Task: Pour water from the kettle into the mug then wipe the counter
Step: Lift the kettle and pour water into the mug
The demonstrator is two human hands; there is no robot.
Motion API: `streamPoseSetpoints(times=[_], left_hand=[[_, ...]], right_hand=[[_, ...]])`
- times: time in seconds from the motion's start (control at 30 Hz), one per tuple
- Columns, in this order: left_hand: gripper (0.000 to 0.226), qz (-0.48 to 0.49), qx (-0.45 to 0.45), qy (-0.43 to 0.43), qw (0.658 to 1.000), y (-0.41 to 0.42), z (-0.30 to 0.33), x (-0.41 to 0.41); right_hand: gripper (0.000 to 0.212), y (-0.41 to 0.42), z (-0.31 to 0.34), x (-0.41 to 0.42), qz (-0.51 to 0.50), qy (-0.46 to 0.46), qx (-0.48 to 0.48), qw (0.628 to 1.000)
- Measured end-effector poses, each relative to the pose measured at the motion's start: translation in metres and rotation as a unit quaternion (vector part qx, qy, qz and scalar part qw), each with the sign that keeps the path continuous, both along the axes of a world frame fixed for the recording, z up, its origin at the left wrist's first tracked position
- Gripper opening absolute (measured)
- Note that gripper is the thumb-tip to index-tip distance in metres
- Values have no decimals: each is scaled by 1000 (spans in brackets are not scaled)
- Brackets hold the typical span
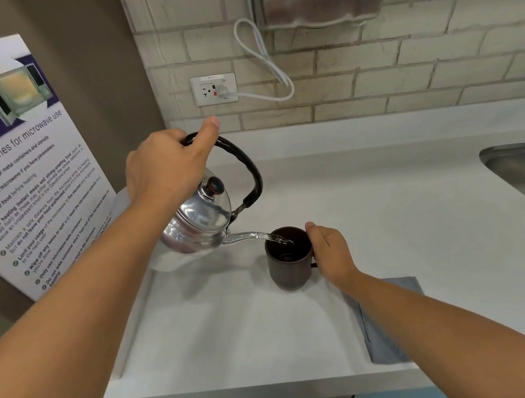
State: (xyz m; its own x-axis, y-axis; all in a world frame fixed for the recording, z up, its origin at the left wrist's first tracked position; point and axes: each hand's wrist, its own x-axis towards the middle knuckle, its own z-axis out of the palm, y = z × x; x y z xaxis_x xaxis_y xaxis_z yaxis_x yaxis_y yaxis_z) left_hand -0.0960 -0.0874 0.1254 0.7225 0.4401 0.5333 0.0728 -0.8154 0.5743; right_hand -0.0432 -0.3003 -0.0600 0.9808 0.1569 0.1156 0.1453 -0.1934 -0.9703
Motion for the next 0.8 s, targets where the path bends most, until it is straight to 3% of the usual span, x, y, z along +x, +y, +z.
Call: streamPoseSetpoints(times=[0.57, 0.8], left_hand=[[69, -18, 39, -12, 999, -3, 6, 6], [69, 6, -34, -7, 999, 4, -4, 3]], right_hand=[[52, -2, 0, 0, 6, -5, -3, 1000], [53, -1, 1, 0, 4, -14, -10, 1000]])
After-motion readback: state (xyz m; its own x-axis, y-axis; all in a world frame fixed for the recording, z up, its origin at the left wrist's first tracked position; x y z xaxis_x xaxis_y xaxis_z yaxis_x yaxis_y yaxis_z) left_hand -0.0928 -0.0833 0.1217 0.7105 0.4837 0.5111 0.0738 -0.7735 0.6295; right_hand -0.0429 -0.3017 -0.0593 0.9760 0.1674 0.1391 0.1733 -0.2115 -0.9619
